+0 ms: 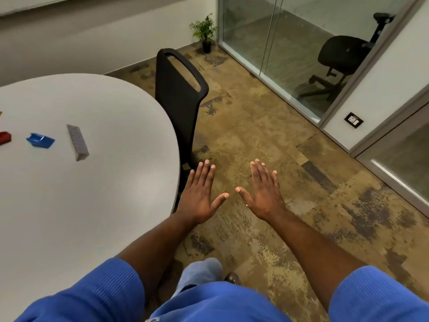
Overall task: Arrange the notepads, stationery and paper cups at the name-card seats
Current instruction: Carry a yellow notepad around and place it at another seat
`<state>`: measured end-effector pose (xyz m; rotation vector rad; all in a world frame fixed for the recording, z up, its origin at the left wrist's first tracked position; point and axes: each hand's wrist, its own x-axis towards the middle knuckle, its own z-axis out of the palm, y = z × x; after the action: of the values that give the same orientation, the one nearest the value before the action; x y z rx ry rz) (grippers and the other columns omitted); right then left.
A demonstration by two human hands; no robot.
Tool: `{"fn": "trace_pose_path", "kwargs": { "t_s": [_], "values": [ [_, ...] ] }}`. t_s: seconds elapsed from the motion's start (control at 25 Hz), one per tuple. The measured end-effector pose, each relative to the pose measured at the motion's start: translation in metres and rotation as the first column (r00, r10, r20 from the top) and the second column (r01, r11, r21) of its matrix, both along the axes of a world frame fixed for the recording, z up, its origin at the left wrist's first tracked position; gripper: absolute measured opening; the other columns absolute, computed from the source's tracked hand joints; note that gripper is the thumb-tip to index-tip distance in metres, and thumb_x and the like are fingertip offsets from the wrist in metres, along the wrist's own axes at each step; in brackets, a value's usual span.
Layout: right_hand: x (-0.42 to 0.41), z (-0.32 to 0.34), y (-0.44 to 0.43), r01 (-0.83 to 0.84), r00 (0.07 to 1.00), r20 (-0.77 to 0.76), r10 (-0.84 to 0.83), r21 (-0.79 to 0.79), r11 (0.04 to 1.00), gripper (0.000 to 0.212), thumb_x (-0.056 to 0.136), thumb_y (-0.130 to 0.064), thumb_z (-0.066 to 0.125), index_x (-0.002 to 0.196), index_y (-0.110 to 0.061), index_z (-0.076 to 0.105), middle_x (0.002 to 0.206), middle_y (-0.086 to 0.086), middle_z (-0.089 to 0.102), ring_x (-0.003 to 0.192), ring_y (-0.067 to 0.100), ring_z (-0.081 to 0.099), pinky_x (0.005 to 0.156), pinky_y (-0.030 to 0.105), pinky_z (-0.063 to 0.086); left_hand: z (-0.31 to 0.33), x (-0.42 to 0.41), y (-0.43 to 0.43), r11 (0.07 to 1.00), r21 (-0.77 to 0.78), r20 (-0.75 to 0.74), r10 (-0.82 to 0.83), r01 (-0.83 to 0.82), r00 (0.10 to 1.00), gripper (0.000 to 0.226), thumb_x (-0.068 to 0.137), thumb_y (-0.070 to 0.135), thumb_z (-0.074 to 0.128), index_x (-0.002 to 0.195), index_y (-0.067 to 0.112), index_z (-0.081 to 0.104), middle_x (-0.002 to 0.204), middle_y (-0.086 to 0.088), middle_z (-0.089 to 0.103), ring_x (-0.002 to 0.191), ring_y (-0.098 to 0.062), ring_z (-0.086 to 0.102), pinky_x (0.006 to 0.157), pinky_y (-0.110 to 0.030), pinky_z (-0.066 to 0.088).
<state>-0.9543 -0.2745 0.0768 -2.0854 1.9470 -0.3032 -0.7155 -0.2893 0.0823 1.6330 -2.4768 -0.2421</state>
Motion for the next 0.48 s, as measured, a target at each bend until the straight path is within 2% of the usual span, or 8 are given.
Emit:
{"fn": "trace_pose_path", "kwargs": {
  "t_s": [0.2, 0.48],
  "values": [
    [-0.062, 0.004, -0.066, 0.013, 1.0, -0.007, -0.013, -0.009, 1.0, 0.091, 0.096, -0.076, 0.026, 0.161, -0.022, -0.005, 0.17, -0.002, -0.007, 0.157, 0.016, -0.006, 0.126, 0.047, -0.007, -0.006, -0.064, -0.067, 1.0, 0.011, 0.039, -0.009, 0.009, 0.999, 0.093, 0.1, 0.075, 0.019, 0.164, 0.011, -0.001, 0.172, -0.008, -0.01, 0.158, -0.019, -0.016, 0.13, -0.045, 0.002],
    [-0.136, 0.0, -0.197, -0.035, 0.998, -0.046, 0.033, -0.047, 0.998, 0.093, 0.093, -0.079, 0.019, 0.161, -0.021, -0.003, 0.171, -0.001, -0.005, 0.156, 0.015, -0.004, 0.125, 0.045, -0.009, -0.027, -0.147, -0.189, 0.998, 0.047, 0.035, 0.041, -0.043, 0.999, 0.093, 0.1, 0.076, 0.01, 0.163, 0.01, -0.008, 0.171, -0.009, -0.016, 0.157, -0.021, -0.019, 0.13, -0.047, 0.003]
  ]
}}
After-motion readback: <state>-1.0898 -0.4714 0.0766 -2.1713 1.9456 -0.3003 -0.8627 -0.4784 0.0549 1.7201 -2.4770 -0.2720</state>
